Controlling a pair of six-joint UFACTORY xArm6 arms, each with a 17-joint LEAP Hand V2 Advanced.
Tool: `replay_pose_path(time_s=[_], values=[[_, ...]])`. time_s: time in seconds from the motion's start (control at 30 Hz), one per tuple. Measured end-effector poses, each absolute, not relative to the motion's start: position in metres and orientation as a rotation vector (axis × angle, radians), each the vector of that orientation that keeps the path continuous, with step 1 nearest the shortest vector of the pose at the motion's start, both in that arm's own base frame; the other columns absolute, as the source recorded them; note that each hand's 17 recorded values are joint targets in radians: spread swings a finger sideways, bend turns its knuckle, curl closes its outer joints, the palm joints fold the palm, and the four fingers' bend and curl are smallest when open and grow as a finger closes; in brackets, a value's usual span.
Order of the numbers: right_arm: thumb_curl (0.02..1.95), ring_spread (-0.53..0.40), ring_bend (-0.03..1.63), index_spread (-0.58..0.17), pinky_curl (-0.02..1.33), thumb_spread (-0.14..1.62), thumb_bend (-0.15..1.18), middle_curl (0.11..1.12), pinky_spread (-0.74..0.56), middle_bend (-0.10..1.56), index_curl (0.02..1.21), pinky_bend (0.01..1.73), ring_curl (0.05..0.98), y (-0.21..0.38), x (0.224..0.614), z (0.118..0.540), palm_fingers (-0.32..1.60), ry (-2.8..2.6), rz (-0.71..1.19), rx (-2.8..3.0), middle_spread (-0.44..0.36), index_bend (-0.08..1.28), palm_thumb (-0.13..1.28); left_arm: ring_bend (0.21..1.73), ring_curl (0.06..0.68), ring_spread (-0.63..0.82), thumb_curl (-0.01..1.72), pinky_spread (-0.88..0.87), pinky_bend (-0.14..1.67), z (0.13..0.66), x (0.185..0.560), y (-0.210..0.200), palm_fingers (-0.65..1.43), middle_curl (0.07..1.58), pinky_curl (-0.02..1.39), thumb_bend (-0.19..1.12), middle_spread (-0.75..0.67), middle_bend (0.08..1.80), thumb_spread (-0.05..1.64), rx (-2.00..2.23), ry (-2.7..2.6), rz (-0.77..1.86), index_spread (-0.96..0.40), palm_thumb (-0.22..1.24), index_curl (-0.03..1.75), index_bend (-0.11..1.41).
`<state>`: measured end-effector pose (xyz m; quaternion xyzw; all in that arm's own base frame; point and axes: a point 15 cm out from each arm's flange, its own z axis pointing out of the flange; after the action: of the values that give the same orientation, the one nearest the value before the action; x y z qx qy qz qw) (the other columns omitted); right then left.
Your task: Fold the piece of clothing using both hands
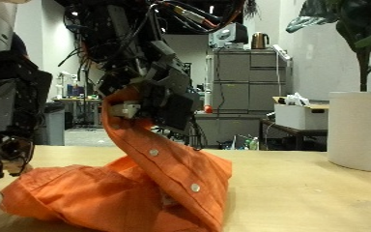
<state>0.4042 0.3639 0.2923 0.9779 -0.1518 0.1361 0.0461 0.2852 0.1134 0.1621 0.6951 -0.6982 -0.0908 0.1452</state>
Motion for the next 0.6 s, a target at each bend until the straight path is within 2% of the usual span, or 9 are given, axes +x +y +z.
replay_pose_path(time_s=[0.07,0.13,0.17,0.2,0.23,0.27,0.43,0.6], values=[[0.75,-0.256,1.27,-0.292,0.66,1.31,-0.03,0.76,-0.44,1.17,0.87,1.14,0.638,0.374,0.411,0.296,0.76,-0.467,0.457,3.029,-0.147,0.81,0.83,0.56,0.211,0.47,0.34,0.46,0.38,0.167,0.284,0.114,0.02,0.32,0.31,-0.02,0.23,0.22,1.16,2.007,-2.019,-0.259,0.08,0.53,0.27,0.16],[0.72,-0.261,1.28,-0.300,0.65,1.32,-0.02,0.73,-0.47,1.07,0.83,1.14,0.640,0.382,0.419,0.301,0.45,-0.488,0.492,3.079,-0.150,0.60,0.80,0.55,0.211,0.47,0.34,0.46,0.38,0.174,0.283,0.115,0.03,0.32,0.30,-0.02,0.23,0.22,1.16,2.010,-2.035,-0.250,0.08,0.53,0.27,0.16],[0.69,-0.258,1.30,-0.307,0.66,1.33,-0.02,0.72,-0.44,1.00,0.80,1.15,0.646,0.379,0.421,0.302,0.29,-0.514,0.482,3.089,-0.138,0.49,0.78,0.55,0.210,0.47,0.34,0.46,0.38,0.177,0.283,0.115,0.03,0.32,0.30,-0.02,0.23,0.22,1.16,2.013,-2.041,-0.247,0.08,0.53,0.27,0.16],[0.68,-0.256,1.30,-0.316,0.64,1.33,-0.02,0.71,-0.43,0.98,0.76,1.14,0.631,0.374,0.422,0.301,0.28,-0.543,0.460,3.093,-0.134,0.44,0.77,0.55,0.210,0.47,0.34,0.46,0.38,0.179,0.282,0.115,0.03,0.32,0.30,-0.02,0.23,0.22,1.16,2.014,-2.045,-0.245,0.08,0.53,0.27,0.15],[0.66,-0.240,1.24,-0.341,0.62,1.32,-0.03,0.67,-0.37,0.87,0.68,1.10,0.596,0.371,0.423,0.301,0.08,-0.560,0.443,3.103,-0.115,0.34,0.76,0.55,0.210,0.47,0.34,0.46,0.38,0.182,0.282,0.115,0.03,0.32,0.30,-0.02,0.23,0.22,1.16,2.014,-2.047,-0.244,0.08,0.53,0.27,0.15],[0.64,-0.221,1.23,-0.357,0.64,1.32,-0.03,0.65,-0.32,0.81,0.66,1.11,0.604,0.367,0.424,0.303,0.00,-0.582,0.431,3.110,-0.097,0.31,0.74,0.55,0.209,0.47,0.34,0.46,0.38,0.184,0.281,0.114,0.03,0.33,0.30,-0.02,0.23,0.22,1.16,2.014,-2.050,-0.243,0.08,0.53,0.27,0.16],[0.56,-0.070,1.00,-0.422,0.57,1.28,-0.02,0.50,0.00,0.52,0.50,1.07,0.485,0.350,0.426,0.322,-0.09,-0.639,0.447,3.128,-0.007,0.18,0.69,0.55,0.208,0.47,0.34,0.46,0.38,0.193,0.278,0.113,0.03,0.33,0.31,-0.02,0.23,0.21,1.16,2.021,-2.061,-0.237,0.07,0.53,0.27,0.15],[0.50,0.070,0.85,-0.429,0.50,1.25,-0.03,0.43,0.24,0.40,0.42,0.98,0.404,0.326,0.426,0.358,-0.06,-0.720,0.490,3.145,0.043,0.16,0.66,0.54,0.208,0.47,0.34,0.46,0.38,0.206,0.272,0.113,0.04,0.33,0.31,-0.02,0.23,0.21,1.16,2.034,-2.071,-0.223,0.08,0.53,0.27,0.15]])
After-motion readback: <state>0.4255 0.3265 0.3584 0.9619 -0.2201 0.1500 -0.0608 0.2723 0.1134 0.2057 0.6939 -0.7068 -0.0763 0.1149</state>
